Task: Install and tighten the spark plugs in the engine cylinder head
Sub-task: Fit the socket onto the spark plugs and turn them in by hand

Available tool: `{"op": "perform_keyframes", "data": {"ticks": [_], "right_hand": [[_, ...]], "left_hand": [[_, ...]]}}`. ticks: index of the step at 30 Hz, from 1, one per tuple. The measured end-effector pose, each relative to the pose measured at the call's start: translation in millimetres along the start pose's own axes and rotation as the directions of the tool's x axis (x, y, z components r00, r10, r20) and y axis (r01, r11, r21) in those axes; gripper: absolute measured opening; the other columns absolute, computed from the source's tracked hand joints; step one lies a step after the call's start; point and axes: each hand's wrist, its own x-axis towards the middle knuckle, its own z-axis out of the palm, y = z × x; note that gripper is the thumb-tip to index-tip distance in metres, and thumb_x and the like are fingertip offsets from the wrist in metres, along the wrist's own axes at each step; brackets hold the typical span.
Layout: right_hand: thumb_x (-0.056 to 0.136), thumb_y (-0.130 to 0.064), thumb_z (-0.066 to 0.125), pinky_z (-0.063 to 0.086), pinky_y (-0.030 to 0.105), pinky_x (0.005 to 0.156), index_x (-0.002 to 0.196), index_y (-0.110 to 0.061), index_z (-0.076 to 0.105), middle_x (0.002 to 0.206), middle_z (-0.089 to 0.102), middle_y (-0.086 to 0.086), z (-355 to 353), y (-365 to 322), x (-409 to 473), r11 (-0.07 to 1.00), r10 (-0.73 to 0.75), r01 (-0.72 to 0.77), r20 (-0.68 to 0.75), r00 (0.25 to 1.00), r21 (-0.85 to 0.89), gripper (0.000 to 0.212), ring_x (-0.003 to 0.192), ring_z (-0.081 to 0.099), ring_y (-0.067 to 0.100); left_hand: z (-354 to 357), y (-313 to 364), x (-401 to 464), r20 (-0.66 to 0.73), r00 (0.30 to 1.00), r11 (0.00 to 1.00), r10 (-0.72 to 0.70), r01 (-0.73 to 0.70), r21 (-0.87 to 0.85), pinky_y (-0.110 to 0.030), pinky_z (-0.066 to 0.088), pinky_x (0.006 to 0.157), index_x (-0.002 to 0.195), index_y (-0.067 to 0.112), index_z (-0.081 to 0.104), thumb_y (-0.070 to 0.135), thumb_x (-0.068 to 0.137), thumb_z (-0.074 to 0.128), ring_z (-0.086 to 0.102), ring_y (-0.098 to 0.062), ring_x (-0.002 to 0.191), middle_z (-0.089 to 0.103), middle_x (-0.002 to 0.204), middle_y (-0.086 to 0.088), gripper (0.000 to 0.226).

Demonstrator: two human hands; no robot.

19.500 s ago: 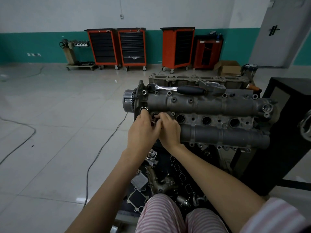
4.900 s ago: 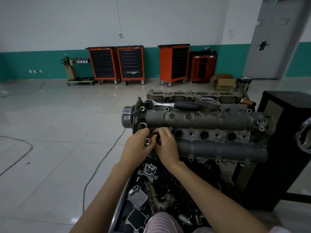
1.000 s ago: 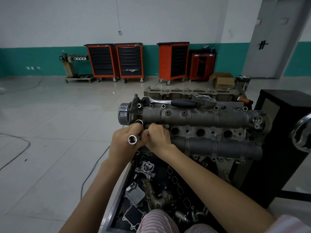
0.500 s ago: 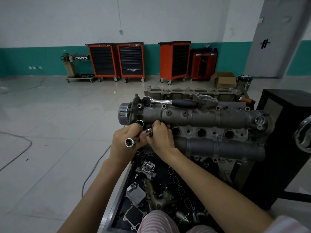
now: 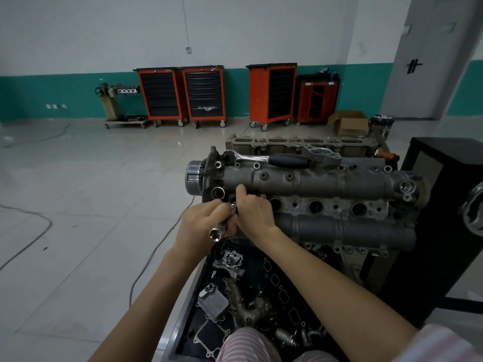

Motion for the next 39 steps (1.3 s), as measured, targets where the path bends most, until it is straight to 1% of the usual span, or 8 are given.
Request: {"op": "perform_keyframes", "data": {"ticks": [5, 9, 16, 20, 24, 31, 34, 39], "right_hand": [[0.087, -0.03, 0.052, 0.036, 0.029, 0.055, 0.107, -0.002, 0.042, 0.086, 0.066, 0.013, 5.6, 0.9, 0.2, 0.999, 0.042, -0.042, -0.006, 0.999, 0.013, 0.036, 0.077, 0.066, 0.031], [0.087, -0.025, 0.044, 0.034, 0.03, 0.057, 0.104, -0.001, 0.045, 0.083, 0.067, 0.016, 8.3, 2.2, -3.1, 0.995, 0.061, -0.058, -0.03, 0.998, 0.084, 0.029, 0.076, 0.065, 0.033], [0.088, -0.028, 0.046, 0.033, 0.031, 0.058, 0.102, -0.004, 0.044, 0.079, 0.067, 0.013, 6.3, 4.5, -6.1, 0.978, 0.067, -0.055, -0.051, 0.996, 0.201, 0.028, 0.073, 0.064, 0.033], [0.084, -0.039, 0.026, 0.031, 0.031, 0.057, 0.102, -0.002, 0.047, 0.076, 0.067, 0.016, 3.0, 3.1, -9.6, 0.98, 0.055, -0.037, -0.086, 0.995, 0.195, 0.047, 0.071, 0.063, 0.034], [0.093, -0.021, 0.041, 0.03, 0.03, 0.056, 0.1, -0.006, 0.043, 0.079, 0.067, 0.012, 4.9, 4.7, -11.3, 0.975, 0.07, -0.058, -0.047, 0.996, 0.215, 0.017, 0.073, 0.063, 0.033], [0.091, -0.026, 0.046, 0.03, 0.029, 0.055, 0.099, -0.009, 0.042, 0.081, 0.066, 0.01, 8.5, 5.2, -10.5, 0.962, 0.124, -0.108, -0.05, 0.991, 0.251, 0.019, 0.074, 0.063, 0.031], [0.09, -0.025, 0.048, 0.03, 0.028, 0.054, 0.099, -0.009, 0.043, 0.08, 0.067, 0.01, 10.8, 7.1, -9.5, 0.961, 0.129, -0.108, -0.065, 0.99, 0.255, 0.019, 0.073, 0.063, 0.031], [0.087, -0.019, 0.049, 0.031, 0.03, 0.057, 0.097, -0.011, 0.044, 0.078, 0.066, 0.01, 13.4, 9.0, -11.1, 0.938, 0.119, -0.094, -0.057, 0.991, 0.332, 0.014, 0.073, 0.061, 0.032]], "left_hand": [[2.4, -4.0, -1.2, -0.032, 0.991, 0.992, -0.129, 0.129, -0.008, -0.028, 0.035, 0.03, 0.053, -0.007, 0.047, 0.018, 0.092, 0.041, 0.038, -0.023, 0.035, 0.043, 0.046, -0.012, 0.047], [8.3, -3.4, 6.6, -0.021, 0.999, 0.998, -0.049, 0.049, -0.032, -0.029, 0.036, 0.03, 0.052, -0.005, 0.049, 0.035, 0.1, 0.029, 0.041, -0.024, 0.035, 0.047, 0.048, -0.012, 0.066], [10.8, -8.1, -1.1, 0.049, 0.992, 0.993, -0.119, 0.119, 0.0, -0.034, 0.038, 0.03, 0.054, -0.006, 0.048, 0.016, 0.087, 0.045, 0.042, -0.028, 0.036, 0.047, 0.049, -0.013, 0.04], [7.6, -5.1, 1.1, 0.135, 0.98, 0.99, -0.144, 0.141, 0.029, -0.034, 0.04, 0.032, 0.06, -0.001, 0.047, 0.021, 0.084, 0.046, 0.044, -0.027, 0.038, 0.05, 0.053, -0.01, 0.033], [5.1, -3.6, 0.5, 0.23, 0.961, 0.984, -0.156, 0.131, 0.122, -0.027, 0.036, 0.034, 0.065, 0.004, 0.049, 0.033, 0.084, 0.049, 0.042, -0.02, 0.04, 0.05, 0.055, -0.004, 0.035], [18.2, 5.3, -4.4, 0.117, 0.937, 0.937, -0.331, 0.311, 0.161, -0.029, 0.035, 0.033, 0.062, 0.008, 0.043, 0.027, 0.087, 0.051, 0.036, -0.019, 0.04, 0.044, 0.05, -0.004, 0.033], [22.7, 6.2, -0.8, 0.122, 0.911, 0.904, -0.393, 0.358, 0.235, -0.03, 0.032, 0.033, 0.061, 0.009, 0.044, 0.019, 0.08, 0.072, 0.041, -0.021, 0.039, 0.046, 0.047, -0.004, 0.035], [13.5, -9.0, -3.1, 0.186, 0.954, 0.937, -0.234, 0.171, 0.303, -0.032, 0.037, 0.054, 0.051, 0.014, 0.051, 0.039, 0.082, 0.059, 0.048, -0.02, 0.052, 0.05, 0.047, 0.001, 0.041]]}}
